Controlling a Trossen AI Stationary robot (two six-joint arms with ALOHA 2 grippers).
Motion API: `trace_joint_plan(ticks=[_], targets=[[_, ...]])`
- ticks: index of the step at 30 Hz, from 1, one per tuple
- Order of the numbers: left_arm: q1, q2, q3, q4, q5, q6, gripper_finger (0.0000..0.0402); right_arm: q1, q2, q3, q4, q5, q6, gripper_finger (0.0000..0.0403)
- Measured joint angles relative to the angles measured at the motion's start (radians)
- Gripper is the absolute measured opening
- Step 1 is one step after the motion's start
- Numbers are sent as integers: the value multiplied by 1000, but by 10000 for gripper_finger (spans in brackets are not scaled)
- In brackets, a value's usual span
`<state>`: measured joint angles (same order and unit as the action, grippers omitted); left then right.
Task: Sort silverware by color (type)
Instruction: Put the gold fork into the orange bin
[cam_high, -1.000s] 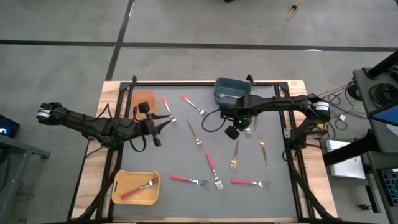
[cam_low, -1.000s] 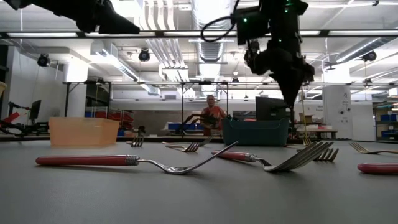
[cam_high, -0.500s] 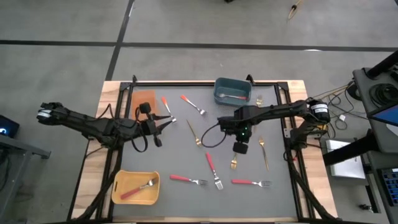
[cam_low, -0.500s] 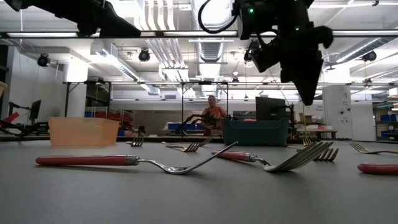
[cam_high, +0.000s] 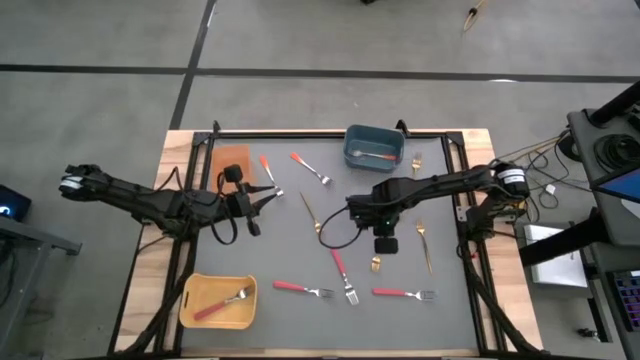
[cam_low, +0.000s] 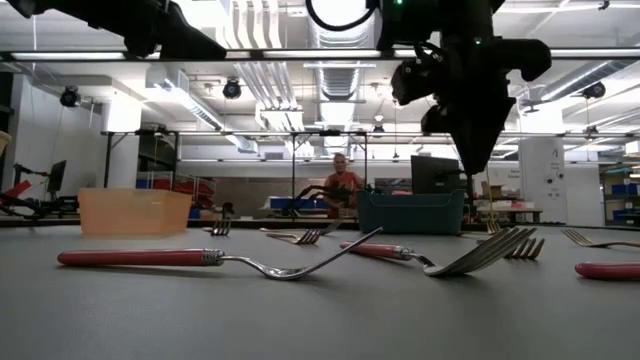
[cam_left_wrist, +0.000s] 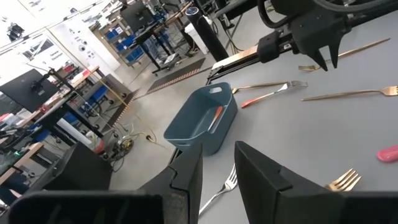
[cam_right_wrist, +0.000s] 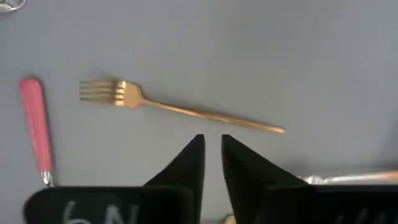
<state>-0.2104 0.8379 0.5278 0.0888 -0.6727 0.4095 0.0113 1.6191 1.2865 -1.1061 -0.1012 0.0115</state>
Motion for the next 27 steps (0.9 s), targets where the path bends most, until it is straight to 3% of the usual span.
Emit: trace_joint_plan(ticks=[9, 16, 27], targets=[[0, 0, 1, 0, 0, 0, 75, 36, 6, 0, -4, 49, -332, 138], [0, 0, 1, 0, 0, 10, 75, 89, 14, 0, 10, 78, -508, 141], [0, 0, 1, 1, 0, 16, 75, 162, 81, 0, 46, 77, -647, 141]])
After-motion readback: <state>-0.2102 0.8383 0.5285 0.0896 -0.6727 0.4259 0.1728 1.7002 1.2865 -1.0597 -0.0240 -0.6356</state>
